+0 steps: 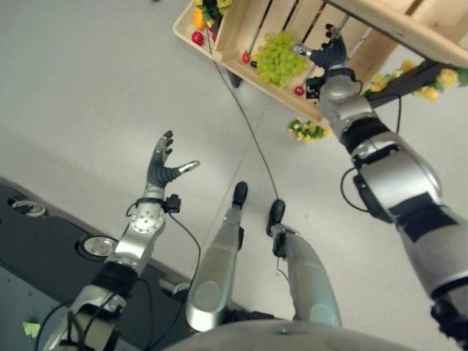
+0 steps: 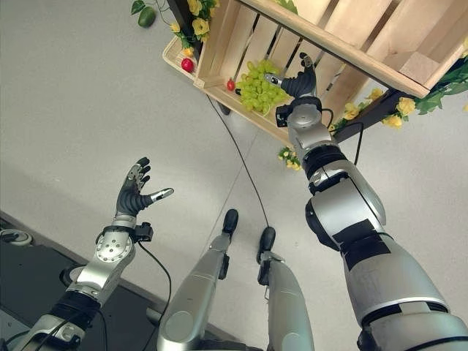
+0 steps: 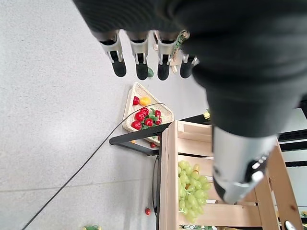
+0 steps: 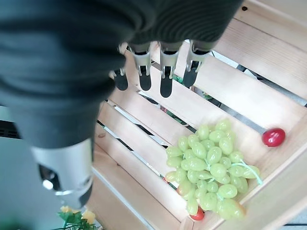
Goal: Pick up the fruits from the basket on one side to the basket on the other side
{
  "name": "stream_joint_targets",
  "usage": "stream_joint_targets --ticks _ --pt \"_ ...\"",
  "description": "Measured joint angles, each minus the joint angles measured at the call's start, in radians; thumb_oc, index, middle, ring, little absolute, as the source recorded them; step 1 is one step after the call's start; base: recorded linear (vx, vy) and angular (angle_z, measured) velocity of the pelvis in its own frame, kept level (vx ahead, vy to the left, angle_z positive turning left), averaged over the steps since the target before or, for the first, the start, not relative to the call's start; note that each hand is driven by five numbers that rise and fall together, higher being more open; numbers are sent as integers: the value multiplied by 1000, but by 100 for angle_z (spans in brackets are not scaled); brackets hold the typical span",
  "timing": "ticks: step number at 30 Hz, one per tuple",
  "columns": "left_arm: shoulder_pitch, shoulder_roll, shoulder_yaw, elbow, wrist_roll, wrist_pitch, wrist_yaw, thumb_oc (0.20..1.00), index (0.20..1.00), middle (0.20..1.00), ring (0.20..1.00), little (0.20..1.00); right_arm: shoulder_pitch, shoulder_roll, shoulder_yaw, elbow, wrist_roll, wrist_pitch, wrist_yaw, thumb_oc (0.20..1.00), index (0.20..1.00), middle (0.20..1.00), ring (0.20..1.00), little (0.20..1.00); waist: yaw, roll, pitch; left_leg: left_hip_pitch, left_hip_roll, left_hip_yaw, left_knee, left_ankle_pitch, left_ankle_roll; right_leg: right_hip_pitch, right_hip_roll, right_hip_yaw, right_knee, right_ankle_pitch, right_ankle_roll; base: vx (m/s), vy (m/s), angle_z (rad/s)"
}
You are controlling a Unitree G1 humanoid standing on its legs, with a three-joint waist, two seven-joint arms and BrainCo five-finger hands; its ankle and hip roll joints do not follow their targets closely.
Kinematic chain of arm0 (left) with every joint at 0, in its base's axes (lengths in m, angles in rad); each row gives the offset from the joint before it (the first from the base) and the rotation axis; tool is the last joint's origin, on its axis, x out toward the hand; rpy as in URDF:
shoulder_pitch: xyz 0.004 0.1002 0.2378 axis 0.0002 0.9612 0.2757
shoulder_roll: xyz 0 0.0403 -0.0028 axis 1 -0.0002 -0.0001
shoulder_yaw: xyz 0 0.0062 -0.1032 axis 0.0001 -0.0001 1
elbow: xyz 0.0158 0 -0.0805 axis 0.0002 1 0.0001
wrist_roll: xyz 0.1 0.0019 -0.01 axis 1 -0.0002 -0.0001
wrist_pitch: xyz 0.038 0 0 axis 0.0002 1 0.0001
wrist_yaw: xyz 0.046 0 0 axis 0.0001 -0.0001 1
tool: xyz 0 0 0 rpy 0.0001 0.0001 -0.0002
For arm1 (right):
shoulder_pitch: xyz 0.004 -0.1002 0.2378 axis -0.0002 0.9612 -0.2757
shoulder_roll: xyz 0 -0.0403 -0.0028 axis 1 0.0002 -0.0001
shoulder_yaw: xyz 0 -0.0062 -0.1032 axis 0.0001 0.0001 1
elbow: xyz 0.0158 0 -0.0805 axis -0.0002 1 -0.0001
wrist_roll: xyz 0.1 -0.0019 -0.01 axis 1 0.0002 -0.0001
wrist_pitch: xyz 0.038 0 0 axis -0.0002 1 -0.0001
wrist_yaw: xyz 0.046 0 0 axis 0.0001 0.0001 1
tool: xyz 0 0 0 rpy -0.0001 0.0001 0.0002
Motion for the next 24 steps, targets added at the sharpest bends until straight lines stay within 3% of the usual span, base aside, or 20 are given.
stream_joint_targets --ticks 7,9,14,24 --pt "-1 0 0 -2 0 0 2 1000 1000 1000 1000 1000 65 9 1 -132 0 -10 -12 1000 1000 1000 1000 1000 1 0 0 1 0 -1 11 0 0 4 0 -1 9 0 0 -5 -5 1" --pt "-1 -1 0 -2 0 1 2 1000 1000 1000 1000 1000 191 -7 -1 -322 -1 -34 -11 1000 1000 1000 1000 1000 0 0 0 12 0 -4 13 0 0 18 0 -4 11 0 0 -30 -26 8" --pt "-3 -5 4 -1 3 1 0 1000 1000 1000 1000 1000 491 -6 -11 -520 -21 -73 26 1000 1000 1000 1000 1000 -4 0 0 43 -4 -12 15 -1 -1 53 -7 -18 20 -9 9 -21 6 11" --pt "26 -13 21 3 4 0 -20 1000 1000 1000 1000 1000 839 -5 46 -601 -148 -78 172 1000 1000 1000 1000 1000 -18 0 0 72 -10 -3 27 -3 -1 80 -17 -17 38 -15 7 -4 2 0"
